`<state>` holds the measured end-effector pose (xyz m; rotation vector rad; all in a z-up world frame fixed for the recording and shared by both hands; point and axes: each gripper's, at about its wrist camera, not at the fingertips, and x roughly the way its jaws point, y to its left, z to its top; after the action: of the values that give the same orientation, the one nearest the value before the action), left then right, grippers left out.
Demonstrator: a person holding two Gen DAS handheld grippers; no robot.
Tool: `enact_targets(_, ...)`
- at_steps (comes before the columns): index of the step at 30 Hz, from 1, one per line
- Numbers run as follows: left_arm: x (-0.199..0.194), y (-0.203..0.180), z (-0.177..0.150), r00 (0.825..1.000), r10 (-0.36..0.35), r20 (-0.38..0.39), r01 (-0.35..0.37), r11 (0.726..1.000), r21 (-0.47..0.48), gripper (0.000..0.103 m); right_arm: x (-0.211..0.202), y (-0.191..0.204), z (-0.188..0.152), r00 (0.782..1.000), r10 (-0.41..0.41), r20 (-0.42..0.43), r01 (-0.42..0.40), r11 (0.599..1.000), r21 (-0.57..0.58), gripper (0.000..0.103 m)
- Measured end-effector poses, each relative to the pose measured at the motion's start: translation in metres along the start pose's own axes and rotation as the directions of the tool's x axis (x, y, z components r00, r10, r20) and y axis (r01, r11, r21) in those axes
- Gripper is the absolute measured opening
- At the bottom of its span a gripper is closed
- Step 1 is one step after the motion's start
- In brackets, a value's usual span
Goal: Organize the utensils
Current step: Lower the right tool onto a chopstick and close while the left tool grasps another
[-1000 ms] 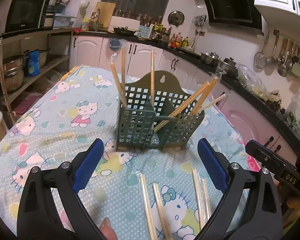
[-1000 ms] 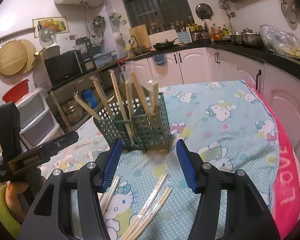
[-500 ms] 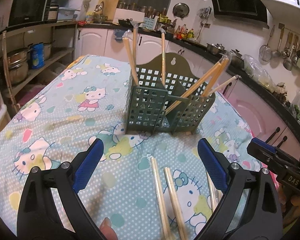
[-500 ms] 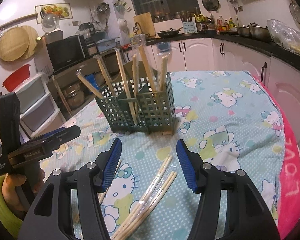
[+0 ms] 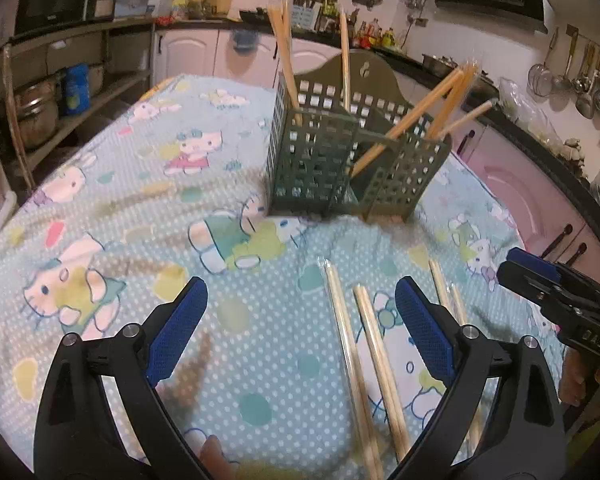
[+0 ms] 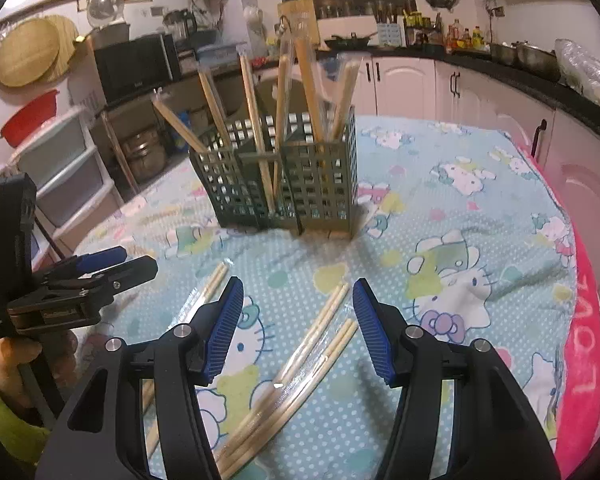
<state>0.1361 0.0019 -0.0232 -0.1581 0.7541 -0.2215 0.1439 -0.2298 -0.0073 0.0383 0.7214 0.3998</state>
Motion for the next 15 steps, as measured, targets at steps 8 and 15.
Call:
enact_targets(8, 0.016, -0.003, -0.015, 0.996, -0.037, -0.082, 0.038, 0.999, 0.009, 0.056, 0.020, -0.004, -0.004, 0.997, -0.018, -0.072, 0.018, 1.000, -0.003, 0.055)
enact_targets(15, 0.028, -0.005, -0.018, 0.987, -0.087, -0.135, 0.086, 0.996, -0.008, 0.029, 0.038, -0.014, -0.005, 0.992, -0.030, -0.124, 0.031, 1.000, 0.006, 0.055)
